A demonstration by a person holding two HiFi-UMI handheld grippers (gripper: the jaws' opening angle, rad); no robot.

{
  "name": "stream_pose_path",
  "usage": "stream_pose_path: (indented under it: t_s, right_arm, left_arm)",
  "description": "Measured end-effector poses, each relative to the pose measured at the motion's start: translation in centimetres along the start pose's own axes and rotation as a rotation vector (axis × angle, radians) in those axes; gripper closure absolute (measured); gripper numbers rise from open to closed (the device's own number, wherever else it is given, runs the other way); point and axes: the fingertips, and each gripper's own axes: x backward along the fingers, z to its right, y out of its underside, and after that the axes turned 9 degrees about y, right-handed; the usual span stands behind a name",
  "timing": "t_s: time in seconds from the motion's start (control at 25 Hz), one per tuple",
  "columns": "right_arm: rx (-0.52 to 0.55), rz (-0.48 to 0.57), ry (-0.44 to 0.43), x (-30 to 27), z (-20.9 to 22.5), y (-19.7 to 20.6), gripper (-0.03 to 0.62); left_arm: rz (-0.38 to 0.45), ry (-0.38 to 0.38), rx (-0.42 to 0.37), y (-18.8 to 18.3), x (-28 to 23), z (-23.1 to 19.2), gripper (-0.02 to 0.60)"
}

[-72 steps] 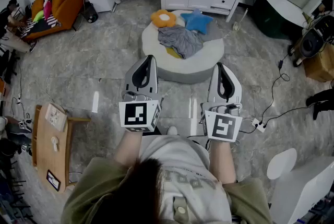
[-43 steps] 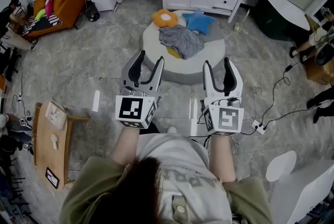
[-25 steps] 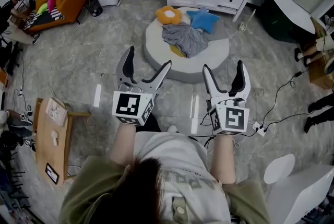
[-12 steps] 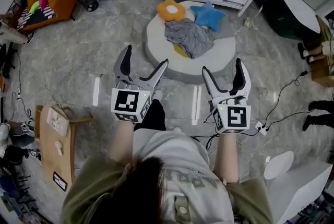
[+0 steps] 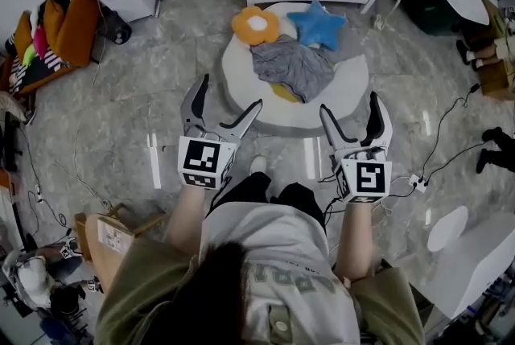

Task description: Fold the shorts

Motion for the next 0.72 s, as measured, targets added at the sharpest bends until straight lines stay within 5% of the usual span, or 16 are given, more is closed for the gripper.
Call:
stream_pose_path:
  t_s: [0.4, 0.72]
  right_arm:
    - [0.095, -0.2, 0.007, -8.7, 3.1, 8.9, 0.146]
    - [0.118, -0.326, -0.091, -15.7, 5.5, 18.2, 0.146]
  left_arm:
    - [-0.26, 0.138, -0.107, 8.8, -10.5, -3.9, 0.115]
    - [-0.469, 0.173, -0.139, 16.9, -18.4, -4.0, 0.115]
